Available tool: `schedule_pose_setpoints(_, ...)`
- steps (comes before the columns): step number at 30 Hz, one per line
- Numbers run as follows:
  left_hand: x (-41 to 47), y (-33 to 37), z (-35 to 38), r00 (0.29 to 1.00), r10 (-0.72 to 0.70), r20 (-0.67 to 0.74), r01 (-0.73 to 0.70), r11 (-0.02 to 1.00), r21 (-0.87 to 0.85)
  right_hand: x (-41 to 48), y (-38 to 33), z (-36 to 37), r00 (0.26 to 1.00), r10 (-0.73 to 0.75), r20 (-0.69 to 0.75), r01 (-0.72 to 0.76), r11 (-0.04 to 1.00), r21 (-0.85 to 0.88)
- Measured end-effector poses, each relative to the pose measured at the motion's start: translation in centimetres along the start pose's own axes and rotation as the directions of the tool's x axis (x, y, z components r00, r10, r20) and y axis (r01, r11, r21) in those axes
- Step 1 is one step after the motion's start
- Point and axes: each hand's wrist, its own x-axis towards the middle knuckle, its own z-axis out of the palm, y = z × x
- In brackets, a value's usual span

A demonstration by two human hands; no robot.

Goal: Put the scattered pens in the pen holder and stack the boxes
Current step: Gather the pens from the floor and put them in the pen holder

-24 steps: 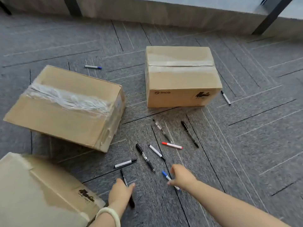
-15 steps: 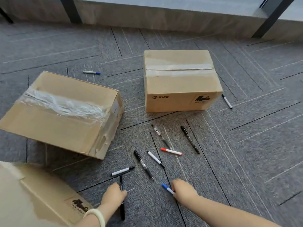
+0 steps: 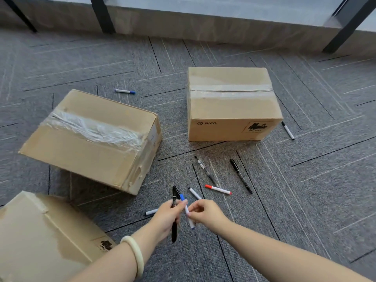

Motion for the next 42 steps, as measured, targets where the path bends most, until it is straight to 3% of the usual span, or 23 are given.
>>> schedule_pose_setpoints(3,0.1,0.3,-0.2,0.999,0.030,-0.034,-0.030,1.000,0.000,0.1,-0.5,1.1,1.000,-0.026,-0.012,0.025,0.999,-0.032)
schedule_pose_setpoints(7,0.9,0.3,-1.2,0.988,0.034,-0.153,-0.032,0.999,0.018,0.9,-0.4,0.7,0.998,0.024,-0.052,-0.022,0.998,0.052)
schedule_pose_setpoints(11,1.2,0.4,-2.7,0.972,0.009,-0.236,-0.022,0.998,-0.052,1.8,0.7,0.1,0.984,0.026,-0.177,-0.074,0.959,-0.272)
schedule_pose_setpoints(19,0.7,-0.3,-5.4,0.933,0.004,-0.359,-0.016,0.999,-0.030,3.5,1.5,2.5,0.993,0.026,-0.119,-0.097,0.758,-0.645)
schedule_pose_setpoints(22,0.8,-0.9,-6.1,0.933,-0.020,-0.360,0.019,1.000,-0.006,3.8,1.3,2.4,0.994,0.038,-0.105,-0.095,0.782,-0.616)
schedule_pose_setpoints(25,1.1,-1.3,-5.8,0.944,-0.071,-0.324,0.057,0.997,-0.050,3.6,1.2,2.5,0.996,0.068,-0.055,-0.086,0.882,-0.464)
schedule_pose_setpoints(30,1.7,-1.2,-4.9,0.967,-0.017,-0.255,0.007,0.999,-0.040,2.4,0.5,4.2,0.995,-0.051,0.085,0.079,0.924,-0.374)
schedule_pose_setpoints(35,1.9,-1.9,-5.9,0.922,-0.082,-0.377,0.097,0.995,0.021,2.1,-0.5,4.8,0.982,-0.109,0.155,0.157,0.925,-0.345)
schedule_pose_setpoints(39,1.4,-2.2,-7.3,0.851,-0.157,-0.500,0.150,0.987,-0.054,4.5,-1.5,4.0,0.972,-0.222,0.078,0.228,0.801,-0.554)
schedule_pose_setpoints(42,0.8,-2.2,-7.8,0.859,-0.128,-0.496,0.100,0.992,-0.082,6.3,-1.7,5.3,0.951,-0.268,0.154,0.294,0.628,-0.721)
